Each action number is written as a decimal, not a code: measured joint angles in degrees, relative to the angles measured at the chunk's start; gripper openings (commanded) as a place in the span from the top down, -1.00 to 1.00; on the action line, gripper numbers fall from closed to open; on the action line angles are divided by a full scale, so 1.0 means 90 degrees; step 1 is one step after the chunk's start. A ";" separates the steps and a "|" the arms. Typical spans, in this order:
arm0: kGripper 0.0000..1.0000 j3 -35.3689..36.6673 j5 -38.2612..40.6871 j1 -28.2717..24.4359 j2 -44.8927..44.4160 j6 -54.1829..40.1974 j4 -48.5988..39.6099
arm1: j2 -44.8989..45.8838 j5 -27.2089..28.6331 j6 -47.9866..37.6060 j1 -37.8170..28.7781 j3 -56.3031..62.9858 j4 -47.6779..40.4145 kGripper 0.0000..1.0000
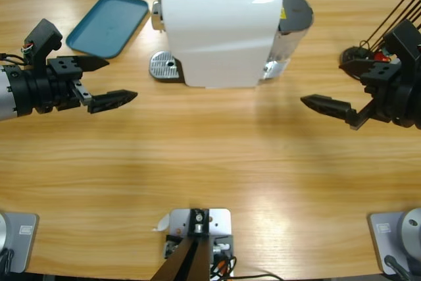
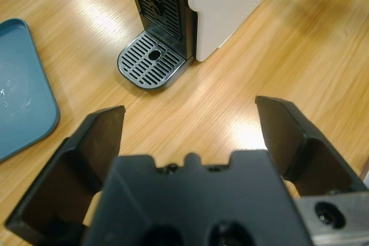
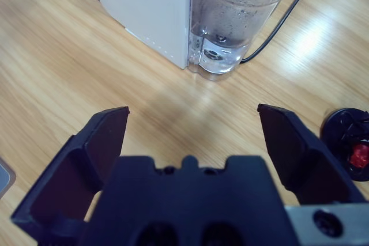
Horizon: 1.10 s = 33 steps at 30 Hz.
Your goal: Pour coffee
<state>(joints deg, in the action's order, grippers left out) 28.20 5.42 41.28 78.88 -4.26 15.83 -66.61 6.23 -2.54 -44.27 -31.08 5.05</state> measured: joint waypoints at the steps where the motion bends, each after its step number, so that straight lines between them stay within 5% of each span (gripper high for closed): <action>1: -0.95 0.0000 0.0000 0.0000 0.0000 0.0000 0.0000 | 0.0000 0.0000 0.0000 0.0000 0.0000 0.0000 -0.95; 16: -0.89 0.0000 -0.0003 0.0000 0.0000 0.0052 0.0000 | 0.0000 0.0000 0.0000 0.0000 0.0000 0.0000 -0.98; 21: -0.90 0.0052 -0.0005 0.0000 -0.0126 0.0840 -0.0021 | 0.0000 0.0000 0.0000 0.0000 0.0000 0.0000 -0.99; 26: -0.88 0.1069 0.0086 -0.0179 -0.0808 0.1968 -0.1453 | 0.0000 0.0023 -0.0167 0.0000 -0.0004 0.0012 -0.97; 31: -0.76 0.2095 0.1710 -0.1213 -0.1047 0.2829 -0.2677 | 0.0072 0.0028 -0.0410 0.0000 -0.0036 0.0270 -0.97; 33: -0.56 0.2268 0.2638 -0.1758 -0.0979 0.3227 -0.2719 | 0.0098 0.0028 -0.0452 0.0000 -0.0046 0.0374 -0.96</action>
<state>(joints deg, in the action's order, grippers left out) 48.61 29.15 25.46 70.07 24.78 -8.65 -65.73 6.48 -6.60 -44.27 -31.49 8.41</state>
